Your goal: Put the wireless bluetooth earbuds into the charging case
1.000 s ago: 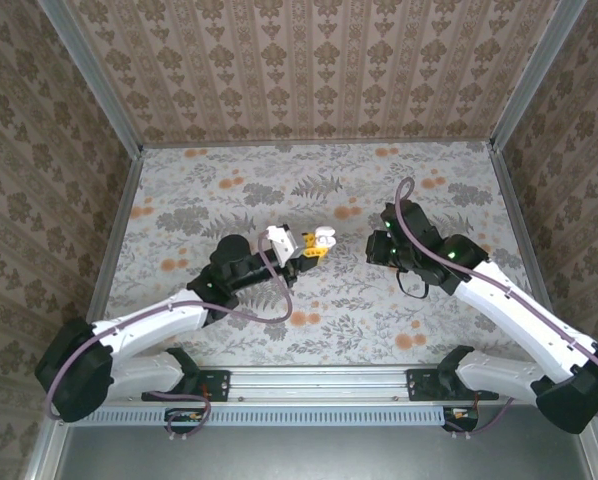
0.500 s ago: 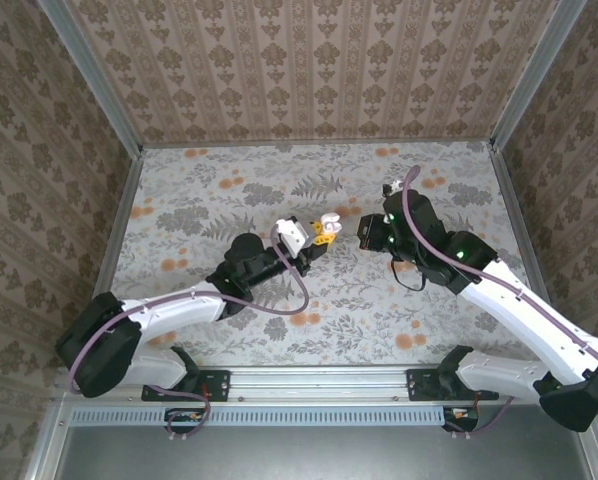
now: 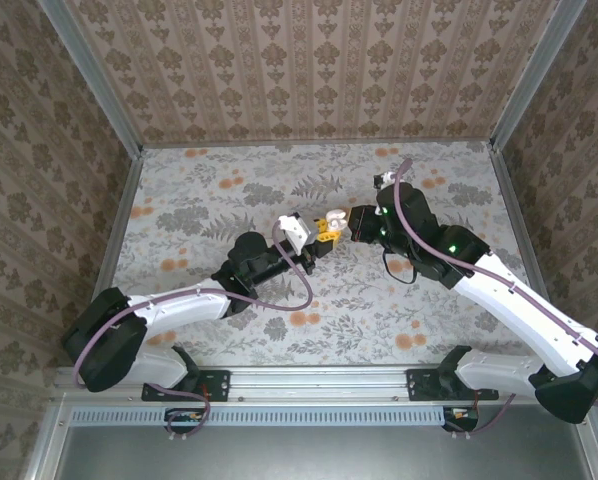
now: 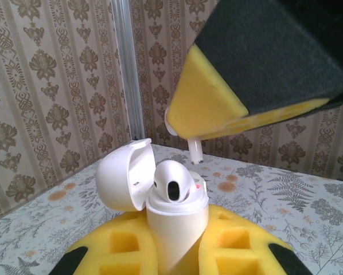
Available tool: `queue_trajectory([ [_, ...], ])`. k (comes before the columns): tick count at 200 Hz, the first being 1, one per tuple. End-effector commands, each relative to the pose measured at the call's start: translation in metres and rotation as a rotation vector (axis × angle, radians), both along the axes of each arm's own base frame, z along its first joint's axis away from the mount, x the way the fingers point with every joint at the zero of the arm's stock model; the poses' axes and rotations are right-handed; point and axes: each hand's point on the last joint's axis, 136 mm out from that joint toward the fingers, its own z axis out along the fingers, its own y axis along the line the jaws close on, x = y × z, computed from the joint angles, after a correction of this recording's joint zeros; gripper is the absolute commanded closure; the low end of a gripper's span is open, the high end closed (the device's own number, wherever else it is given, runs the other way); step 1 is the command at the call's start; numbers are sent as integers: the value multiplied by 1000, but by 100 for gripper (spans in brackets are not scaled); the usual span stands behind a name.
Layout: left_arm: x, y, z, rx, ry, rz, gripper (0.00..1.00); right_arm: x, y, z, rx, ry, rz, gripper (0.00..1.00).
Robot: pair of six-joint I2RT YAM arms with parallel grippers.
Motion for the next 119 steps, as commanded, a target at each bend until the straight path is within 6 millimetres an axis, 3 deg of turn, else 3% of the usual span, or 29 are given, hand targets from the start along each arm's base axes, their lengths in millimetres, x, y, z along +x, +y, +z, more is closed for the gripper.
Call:
queue_trajectory([
  [1, -2, -4, 21, -69, -15, -19, 100, 3, 1, 20, 7, -63, -4, 91],
  [30, -3, -5, 21, -73, -11, -23, 100, 4, 13, 29, 22, -97, 48, 90],
  [119, -4, -1, 27, -98, -12, -11, 100, 0, 22, 16, -8, -70, 84, 90],
])
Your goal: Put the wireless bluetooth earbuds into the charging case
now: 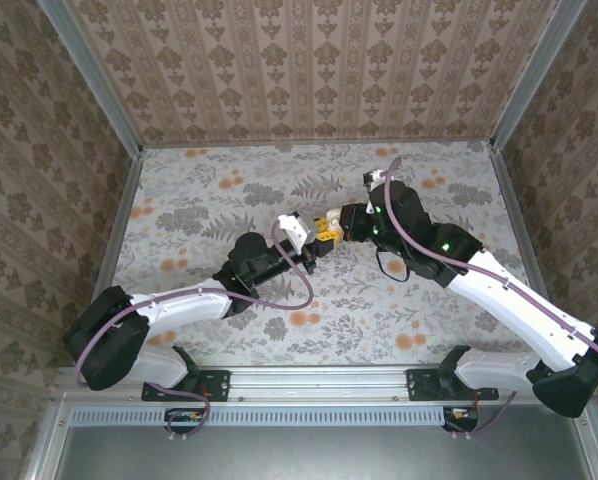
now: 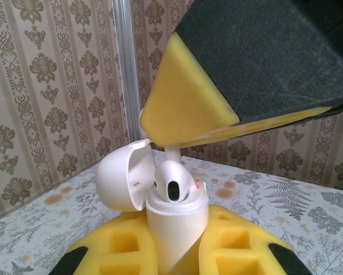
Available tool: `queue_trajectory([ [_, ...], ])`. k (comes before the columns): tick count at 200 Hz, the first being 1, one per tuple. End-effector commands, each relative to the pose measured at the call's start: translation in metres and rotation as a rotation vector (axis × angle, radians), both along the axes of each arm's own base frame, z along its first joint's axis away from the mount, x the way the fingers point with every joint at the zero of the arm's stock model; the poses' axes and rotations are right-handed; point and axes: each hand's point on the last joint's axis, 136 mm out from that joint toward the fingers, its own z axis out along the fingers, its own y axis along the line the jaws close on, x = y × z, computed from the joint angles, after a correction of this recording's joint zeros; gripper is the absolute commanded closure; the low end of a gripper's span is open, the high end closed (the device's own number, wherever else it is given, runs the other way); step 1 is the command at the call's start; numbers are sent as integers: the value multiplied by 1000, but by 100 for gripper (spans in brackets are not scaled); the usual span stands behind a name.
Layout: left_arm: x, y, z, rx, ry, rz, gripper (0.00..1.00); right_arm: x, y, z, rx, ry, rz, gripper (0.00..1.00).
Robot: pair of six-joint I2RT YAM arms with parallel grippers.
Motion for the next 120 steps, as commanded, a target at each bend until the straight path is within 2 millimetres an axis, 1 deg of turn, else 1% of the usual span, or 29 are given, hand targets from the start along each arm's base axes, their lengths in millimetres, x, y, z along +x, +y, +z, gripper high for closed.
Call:
queue_trajectory([
  [1, -3, 1, 24, -70, -22, -5, 100, -2, 4, 10, 7, -29, 24, 90],
  [74, 0, 2, 26, -85, -16, 10, 100, -10, 10, 2, -12, -27, 61, 90],
  [120, -1, 2, 29, -101, -13, 7, 100, -8, 4, -6, -56, -36, 48, 90],
])
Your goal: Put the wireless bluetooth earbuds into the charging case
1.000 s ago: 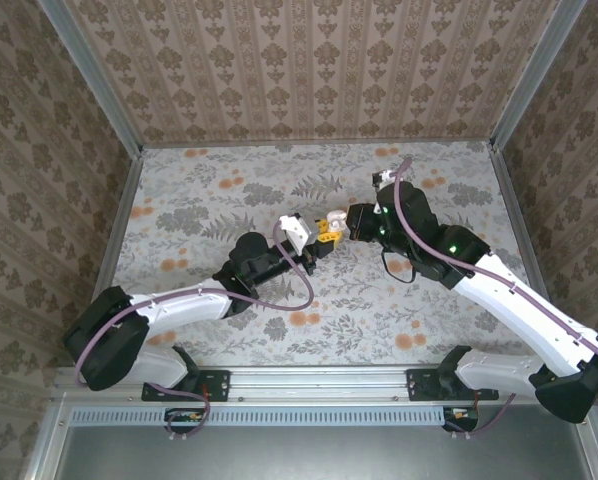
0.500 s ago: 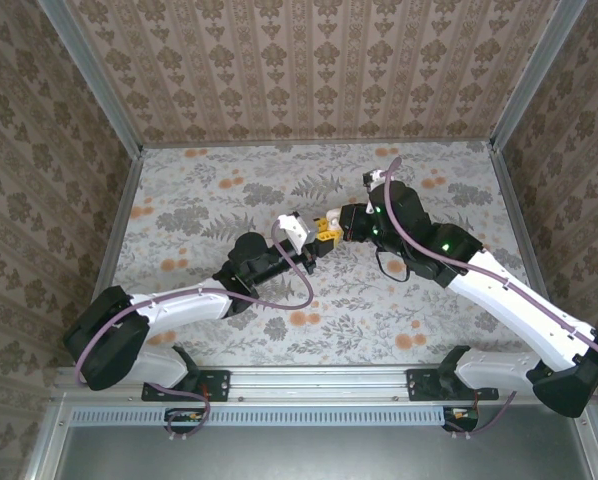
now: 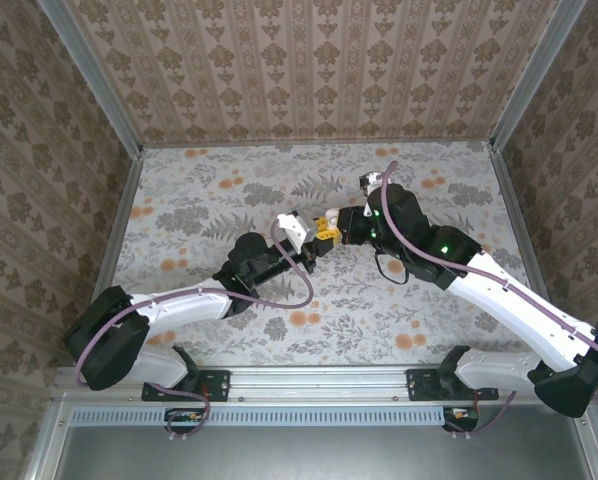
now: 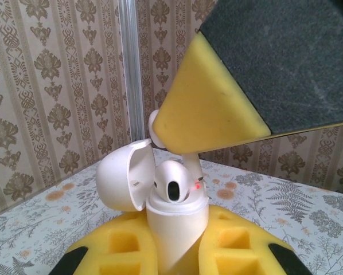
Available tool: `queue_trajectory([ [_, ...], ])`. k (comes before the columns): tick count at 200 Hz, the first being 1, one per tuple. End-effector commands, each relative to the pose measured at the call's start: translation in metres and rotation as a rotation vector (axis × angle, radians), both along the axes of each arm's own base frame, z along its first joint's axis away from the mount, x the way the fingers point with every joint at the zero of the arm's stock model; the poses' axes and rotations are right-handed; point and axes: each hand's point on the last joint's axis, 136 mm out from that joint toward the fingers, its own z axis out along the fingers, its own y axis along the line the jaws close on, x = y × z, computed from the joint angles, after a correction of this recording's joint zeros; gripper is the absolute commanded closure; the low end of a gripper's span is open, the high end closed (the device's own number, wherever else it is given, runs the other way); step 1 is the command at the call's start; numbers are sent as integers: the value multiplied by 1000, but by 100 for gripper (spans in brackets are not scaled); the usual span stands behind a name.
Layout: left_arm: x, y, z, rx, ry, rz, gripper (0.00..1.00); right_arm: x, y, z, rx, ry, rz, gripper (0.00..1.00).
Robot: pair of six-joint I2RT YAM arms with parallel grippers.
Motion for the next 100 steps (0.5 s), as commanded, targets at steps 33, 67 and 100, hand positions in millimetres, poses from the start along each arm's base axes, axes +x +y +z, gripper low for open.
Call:
queue_trajectory([
  [33, -4, 2, 31, -103, -27, -9, 100, -2, -2, -10, -67, -26, 18, 90],
  [67, -5, 1, 33, -107, -27, -13, 100, 0, 1, -15, -74, -27, 28, 90],
  [100, -5, 1, 34, -112, -26, -17, 100, 0, 4, -14, -59, -32, 42, 90],
])
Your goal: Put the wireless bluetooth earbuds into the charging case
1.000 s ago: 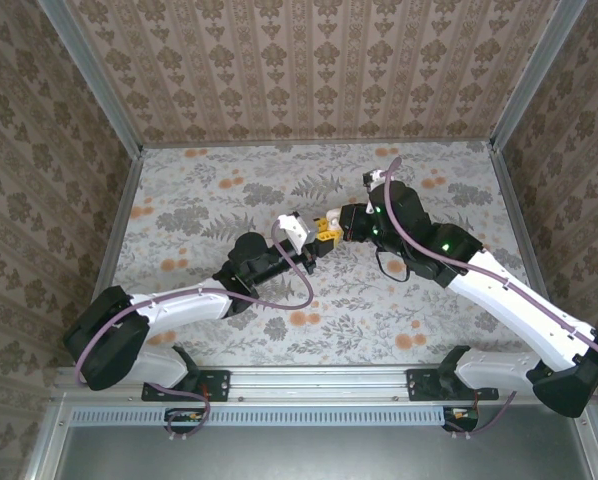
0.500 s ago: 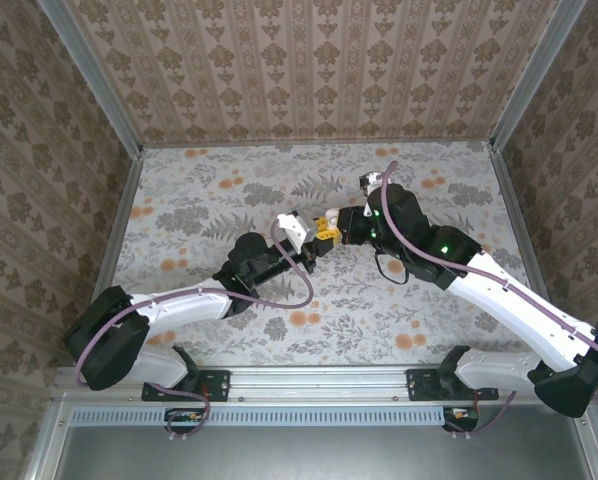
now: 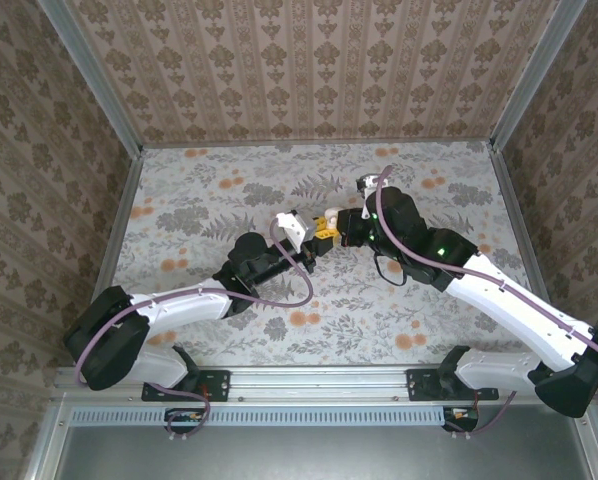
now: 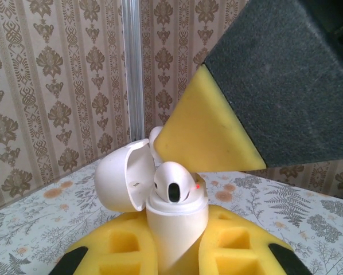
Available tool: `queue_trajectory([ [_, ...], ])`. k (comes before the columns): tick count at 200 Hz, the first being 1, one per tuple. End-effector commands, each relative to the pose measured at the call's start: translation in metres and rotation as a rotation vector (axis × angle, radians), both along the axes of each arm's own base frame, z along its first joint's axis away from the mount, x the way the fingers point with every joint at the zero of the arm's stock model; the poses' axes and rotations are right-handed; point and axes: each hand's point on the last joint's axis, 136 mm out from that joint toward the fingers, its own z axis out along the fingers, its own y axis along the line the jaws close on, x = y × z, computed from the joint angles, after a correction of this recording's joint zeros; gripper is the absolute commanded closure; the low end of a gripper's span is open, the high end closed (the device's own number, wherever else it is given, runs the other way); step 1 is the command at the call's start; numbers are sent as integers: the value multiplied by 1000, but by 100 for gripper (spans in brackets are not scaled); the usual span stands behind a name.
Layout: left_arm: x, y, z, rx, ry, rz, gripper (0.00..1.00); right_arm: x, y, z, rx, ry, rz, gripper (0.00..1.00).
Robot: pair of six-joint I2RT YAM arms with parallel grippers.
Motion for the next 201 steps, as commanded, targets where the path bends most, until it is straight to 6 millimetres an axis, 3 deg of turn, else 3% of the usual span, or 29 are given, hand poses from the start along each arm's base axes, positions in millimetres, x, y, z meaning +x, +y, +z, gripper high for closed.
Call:
queue_trajectory([
  [1, -5, 0, 33, -97, -51, -17, 100, -2, 4, -7, -17, 0, 26, 90],
  [106, -3, 1, 33, -100, -45, -12, 100, -12, 12, -14, 45, 46, 68, 80],
  [201, -4, 1, 31, -99, -40, -14, 100, -14, 18, 2, 93, 40, 88, 69],
])
